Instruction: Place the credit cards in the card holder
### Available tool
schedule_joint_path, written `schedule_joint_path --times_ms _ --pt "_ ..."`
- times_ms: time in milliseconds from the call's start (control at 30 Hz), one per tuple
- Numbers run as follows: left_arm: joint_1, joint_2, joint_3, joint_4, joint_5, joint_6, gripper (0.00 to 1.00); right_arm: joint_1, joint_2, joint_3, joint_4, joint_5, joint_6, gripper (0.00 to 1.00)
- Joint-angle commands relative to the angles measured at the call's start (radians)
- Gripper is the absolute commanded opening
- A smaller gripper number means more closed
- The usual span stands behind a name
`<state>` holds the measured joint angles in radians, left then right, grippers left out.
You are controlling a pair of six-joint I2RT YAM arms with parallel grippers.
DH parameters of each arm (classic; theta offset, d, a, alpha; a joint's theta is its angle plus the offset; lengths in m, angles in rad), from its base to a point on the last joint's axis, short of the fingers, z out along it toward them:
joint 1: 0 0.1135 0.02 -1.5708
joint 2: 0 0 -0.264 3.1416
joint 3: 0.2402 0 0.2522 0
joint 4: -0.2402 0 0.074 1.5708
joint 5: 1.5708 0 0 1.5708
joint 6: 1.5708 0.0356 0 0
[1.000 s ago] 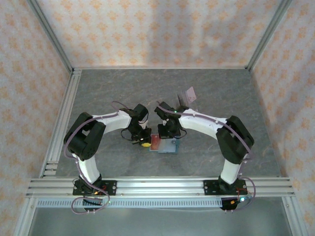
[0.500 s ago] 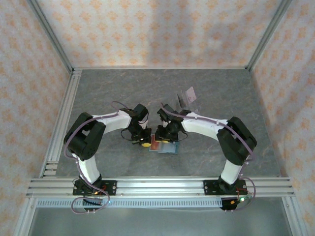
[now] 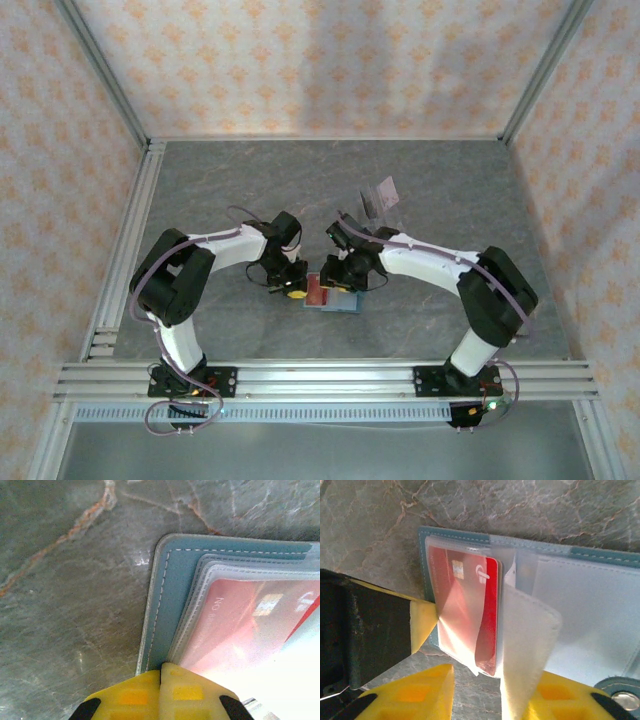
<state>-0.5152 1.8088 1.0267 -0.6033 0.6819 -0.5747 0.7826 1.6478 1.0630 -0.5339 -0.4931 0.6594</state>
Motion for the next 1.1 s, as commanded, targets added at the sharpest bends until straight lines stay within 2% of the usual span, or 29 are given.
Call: schedule_joint_path --times_ms 0,133,267,367,433,600,733,1067 --pt "-0.018 0.046 -0.034 -0.029 -0.042 0.005 0.00 0.000 -0.026 -0.008 -0.037 0.043 0.016 0.29" --pt "-0.018 0.040 -0.041 -0.029 -0.042 0.005 0.00 0.001 -0.024 0.003 -0.047 0.044 0.015 0.21" --pt "-0.018 0.032 -0.047 -0.026 -0.038 0.005 0.00 0.010 -0.022 0.028 -0.044 0.042 0.011 0.22" --pt "-0.018 0.029 -0.049 -0.026 -0.035 0.003 0.00 0.017 -0.010 0.048 -0.038 0.046 0.016 0.12" --pt "-0.018 0.028 -0.048 -0.027 -0.035 0.003 0.00 0.022 0.006 0.064 -0.038 0.046 0.018 0.09" --pt "-0.018 0.026 -0.042 -0.031 -0.027 0.004 0.00 0.031 0.044 0.106 -0.058 0.049 0.011 0.09" --pt "-0.017 0.026 -0.039 -0.031 -0.024 0.005 0.00 0.037 0.072 0.137 -0.057 0.037 0.009 0.19" --pt "-0.018 0.026 -0.022 -0.047 -0.022 0.012 0.00 0.038 0.132 0.198 -0.037 0.006 0.015 0.23"
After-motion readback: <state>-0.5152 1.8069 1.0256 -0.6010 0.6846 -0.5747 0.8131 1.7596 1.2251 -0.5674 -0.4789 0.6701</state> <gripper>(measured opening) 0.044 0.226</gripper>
